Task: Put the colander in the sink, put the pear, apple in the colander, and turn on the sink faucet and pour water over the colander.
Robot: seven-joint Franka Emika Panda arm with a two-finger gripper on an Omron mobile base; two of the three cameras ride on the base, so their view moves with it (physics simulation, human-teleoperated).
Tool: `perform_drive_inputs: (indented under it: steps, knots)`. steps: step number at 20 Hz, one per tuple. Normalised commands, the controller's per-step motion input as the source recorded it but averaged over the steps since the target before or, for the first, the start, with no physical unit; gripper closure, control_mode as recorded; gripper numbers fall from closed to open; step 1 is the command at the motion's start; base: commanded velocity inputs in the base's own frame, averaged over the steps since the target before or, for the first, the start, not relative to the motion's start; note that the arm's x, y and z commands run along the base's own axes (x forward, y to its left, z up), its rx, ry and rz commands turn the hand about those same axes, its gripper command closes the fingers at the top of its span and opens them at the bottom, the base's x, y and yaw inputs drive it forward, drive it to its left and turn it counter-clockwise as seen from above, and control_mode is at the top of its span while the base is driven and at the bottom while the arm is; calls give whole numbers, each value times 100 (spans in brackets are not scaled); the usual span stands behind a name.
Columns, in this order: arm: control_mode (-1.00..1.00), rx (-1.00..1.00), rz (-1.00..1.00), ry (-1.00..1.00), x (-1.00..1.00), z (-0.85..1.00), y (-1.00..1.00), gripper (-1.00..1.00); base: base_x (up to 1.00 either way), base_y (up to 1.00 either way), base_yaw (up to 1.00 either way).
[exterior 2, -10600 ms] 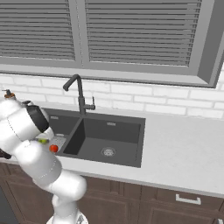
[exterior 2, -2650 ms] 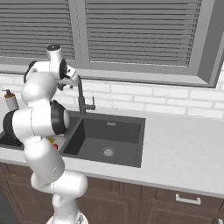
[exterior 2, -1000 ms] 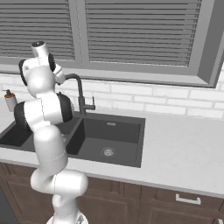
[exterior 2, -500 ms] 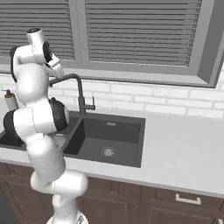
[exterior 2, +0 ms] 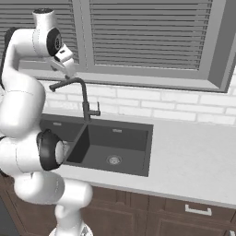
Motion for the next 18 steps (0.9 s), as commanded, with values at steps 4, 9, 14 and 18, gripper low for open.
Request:
perform_drive_inputs:
  steps: [4, 9, 14, 18]
  knots:
    - [-100, 16, 2, 0, -68, -10, -100, -100, 0, 0, 0]
    - [-100, 25, 14, 0, -3, -66, -88, -100, 0, 0, 0]
    - [-100, 24, 21, 0, 29, -81, -40, -100, 0, 0, 0]
    - [-100, 16, 18, 0, 50, -72, -4, -100, 0, 0, 0]
